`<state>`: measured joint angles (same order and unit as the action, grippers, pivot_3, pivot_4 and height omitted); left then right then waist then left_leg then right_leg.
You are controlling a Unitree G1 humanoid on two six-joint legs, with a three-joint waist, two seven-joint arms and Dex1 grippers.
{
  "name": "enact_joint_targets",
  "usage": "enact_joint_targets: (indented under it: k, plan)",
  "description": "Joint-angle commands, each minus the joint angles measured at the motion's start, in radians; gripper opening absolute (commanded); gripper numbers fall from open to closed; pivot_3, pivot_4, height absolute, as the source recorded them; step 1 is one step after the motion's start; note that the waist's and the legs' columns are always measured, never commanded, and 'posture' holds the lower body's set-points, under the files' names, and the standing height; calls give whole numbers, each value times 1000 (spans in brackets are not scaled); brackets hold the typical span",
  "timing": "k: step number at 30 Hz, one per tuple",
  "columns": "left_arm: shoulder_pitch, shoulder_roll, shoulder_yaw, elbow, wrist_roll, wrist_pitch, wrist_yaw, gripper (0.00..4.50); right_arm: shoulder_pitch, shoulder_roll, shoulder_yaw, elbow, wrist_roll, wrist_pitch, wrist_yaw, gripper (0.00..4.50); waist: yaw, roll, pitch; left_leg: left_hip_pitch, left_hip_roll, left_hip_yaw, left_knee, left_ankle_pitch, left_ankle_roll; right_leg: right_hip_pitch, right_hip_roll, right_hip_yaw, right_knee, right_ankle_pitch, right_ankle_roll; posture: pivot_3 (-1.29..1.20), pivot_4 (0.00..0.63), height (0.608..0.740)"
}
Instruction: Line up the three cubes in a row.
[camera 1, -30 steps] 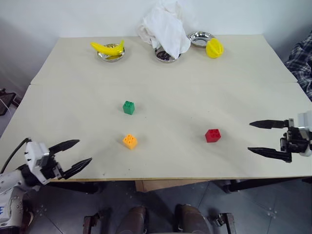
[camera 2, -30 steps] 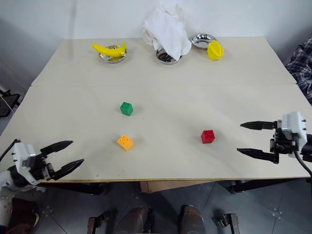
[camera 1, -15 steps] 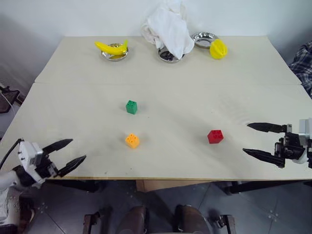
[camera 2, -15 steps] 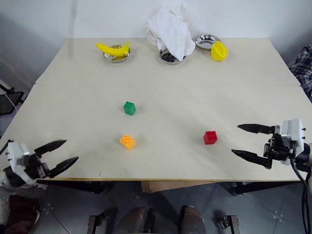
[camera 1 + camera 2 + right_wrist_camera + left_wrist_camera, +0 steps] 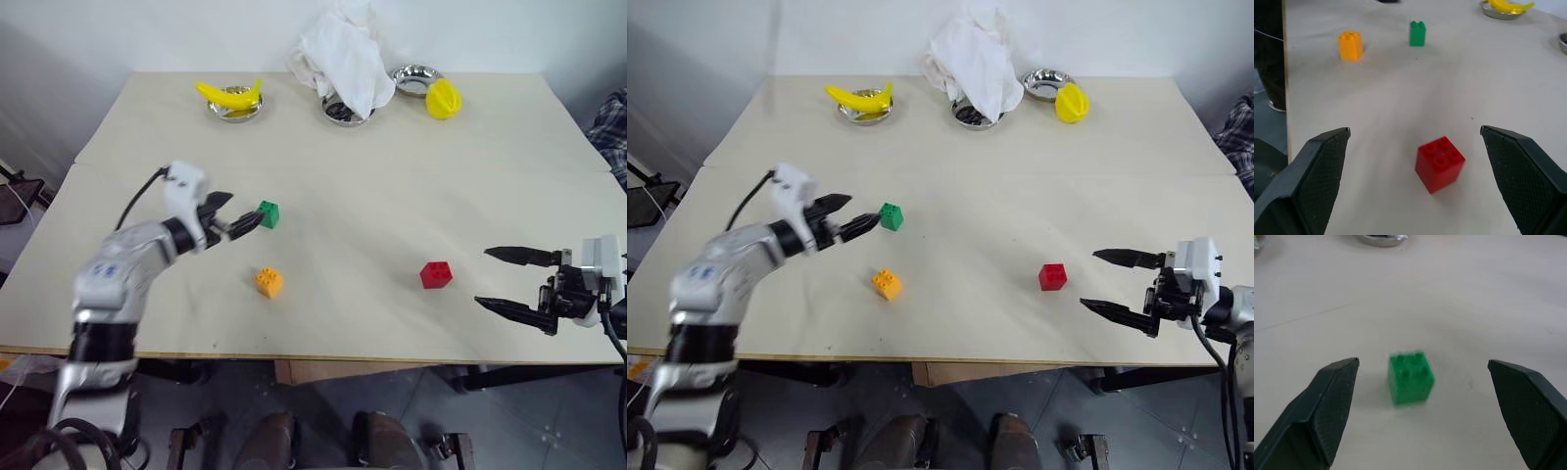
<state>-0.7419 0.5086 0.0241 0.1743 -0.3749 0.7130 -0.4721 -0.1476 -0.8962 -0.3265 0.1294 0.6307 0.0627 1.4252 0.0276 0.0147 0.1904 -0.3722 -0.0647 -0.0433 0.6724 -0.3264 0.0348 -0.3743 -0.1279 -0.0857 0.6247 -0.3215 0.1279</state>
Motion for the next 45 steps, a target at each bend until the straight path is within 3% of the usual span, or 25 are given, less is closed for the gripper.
enact_joint_targets:
  k: [1,6,13,16,24,25,29,35,39,45]
  plan:
    - [-108,-31,-68,151,107,20,58,4500,0,-5,-32,-60,28,28,-12,4469,-4,-1,1,0,0,1,-1,0,0,-1,0,0,0,0,0,0,150,740]
    - [-212,-82,-102,326,188,9,84,4500,10,7,-45,-116,40,55,-36,4469,-3,-3,2,0,0,1,-1,0,0,-1,1,0,0,0,0,0,150,740]
    - [-245,-90,-105,404,239,12,63,4500,42,22,-59,-155,42,67,-62,4469,3,-4,3,-1,0,1,1,0,0,-1,0,1,0,0,0,0,150,740]
    - [-249,-90,-97,407,241,16,49,3900,43,27,-61,-157,40,68,-66,4500,5,-4,3,-1,-1,0,2,0,0,-1,-1,1,0,0,1,0,150,740]
    - [-238,-85,-96,384,232,-83,-76,1494,61,24,-83,-132,36,56,-54,4500,6,-4,3,-2,-1,0,3,0,0,-1,-1,1,1,0,1,0,150,740]
    - [-238,-82,-98,382,236,-93,-90,1513,62,23,-85,-131,35,56,-52,4500,6,-4,3,-2,-1,0,3,0,0,-1,-1,1,1,0,1,0,150,740]
    - [-228,-58,-180,324,206,-377,-466,1513,93,-20,-156,-64,32,51,-12,4500,10,-4,3,-3,-2,0,3,0,0,-2,-1,0,0,0,1,0,150,740]
    - [-272,-130,-331,209,206,-301,-703,1513,126,-49,-208,-1,14,30,20,4500,20,-4,3,-4,-2,0,5,0,1,-1,-2,0,-1,0,1,0,150,740]
    - [-265,-218,-435,197,284,-325,-687,1513,163,-48,-230,-29,23,40,29,4500,23,-4,3,-4,-3,0,6,0,2,-1,-2,0,-1,1,2,0,150,740]
    - [-277,-298,-493,274,374,-321,-612,1513,216,-56,-260,-66,32,57,51,4500,18,-5,3,-4,-1,1,6,0,2,-1,-1,1,-1,1,2,0,150,740]
